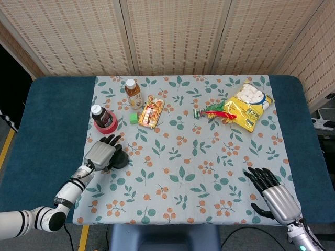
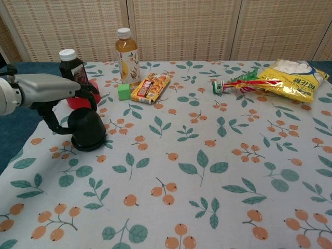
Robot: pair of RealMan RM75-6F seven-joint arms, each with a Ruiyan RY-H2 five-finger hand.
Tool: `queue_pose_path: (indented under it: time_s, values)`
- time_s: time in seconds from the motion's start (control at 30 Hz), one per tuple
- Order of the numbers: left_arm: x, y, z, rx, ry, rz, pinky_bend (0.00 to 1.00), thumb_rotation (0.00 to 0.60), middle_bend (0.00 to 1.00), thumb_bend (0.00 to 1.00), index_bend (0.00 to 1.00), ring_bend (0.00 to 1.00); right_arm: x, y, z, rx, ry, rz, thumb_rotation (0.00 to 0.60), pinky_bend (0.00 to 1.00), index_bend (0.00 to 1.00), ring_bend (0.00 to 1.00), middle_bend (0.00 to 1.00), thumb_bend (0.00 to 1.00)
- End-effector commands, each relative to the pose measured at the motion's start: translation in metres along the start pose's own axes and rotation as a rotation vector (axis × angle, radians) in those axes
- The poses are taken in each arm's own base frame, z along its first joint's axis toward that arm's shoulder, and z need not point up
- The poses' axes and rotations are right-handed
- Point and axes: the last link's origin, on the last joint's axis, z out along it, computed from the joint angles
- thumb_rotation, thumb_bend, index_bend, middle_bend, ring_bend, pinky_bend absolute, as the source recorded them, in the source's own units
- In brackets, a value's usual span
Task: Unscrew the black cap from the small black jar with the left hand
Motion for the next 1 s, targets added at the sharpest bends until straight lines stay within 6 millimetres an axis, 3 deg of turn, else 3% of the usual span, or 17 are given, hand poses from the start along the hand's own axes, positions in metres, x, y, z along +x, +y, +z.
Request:
queue_pose_path:
  time_s: [0.03,0.23,0.4,0.63,0.7,0.77,0.83,1.0]
  values:
    - [0.021,-0.008,-0.012,-0.011,0.038,-0.050,0.19,0.600,0.00,0.32,0.50,0.00,0.000,0.000,0.000,0.000,0.000,0.000,0.600,0.00,0.00,0.00,0.00,0.19]
    - [0.031,-0.038,-0.021,0.070,0.062,-0.014,0.19,0.600,0.00,0.32,0.50,0.00,0.001,-0.001,-0.001,0.003,0.005,0.001,0.600,0.00,0.00,0.00,0.00,0.19]
    - [0.001,-0.072,-0.016,0.194,-0.026,0.018,0.19,0.600,0.00,0.32,0.51,0.00,0.000,-0.002,-0.002,0.004,0.003,0.001,0.600,0.00,0.00,0.00,0.00,0.19]
    - [-0.025,-0.085,-0.010,0.222,-0.086,0.010,0.18,0.600,0.00,0.32,0.47,0.00,-0.002,-0.002,0.000,0.002,-0.004,-0.005,0.600,0.00,0.00,0.00,0.00,0.19]
    - [-0.028,-0.087,-0.009,0.222,-0.098,0.017,0.17,0.600,0.00,0.33,0.37,0.00,-0.002,-0.003,0.000,0.002,-0.006,-0.006,0.600,0.00,0.00,0.00,0.00,0.19]
    - [-0.032,-0.087,-0.009,0.220,-0.124,0.008,0.17,0.600,0.00,0.34,0.17,0.00,-0.002,-0.003,0.000,0.000,-0.003,-0.006,0.600,0.00,0.00,0.00,0.00,0.19]
    - [-0.033,-0.085,-0.007,0.215,-0.139,-0.005,0.17,0.600,0.00,0.34,0.04,0.00,-0.002,-0.002,0.000,-0.002,-0.001,-0.006,0.600,0.00,0.00,0.00,0.00,0.19]
    - [-0.033,-0.084,-0.007,0.210,-0.144,-0.018,0.17,0.600,0.00,0.34,0.00,0.00,-0.002,-0.002,0.000,-0.002,0.000,-0.006,0.600,0.00,0.00,0.00,0.00,0.19]
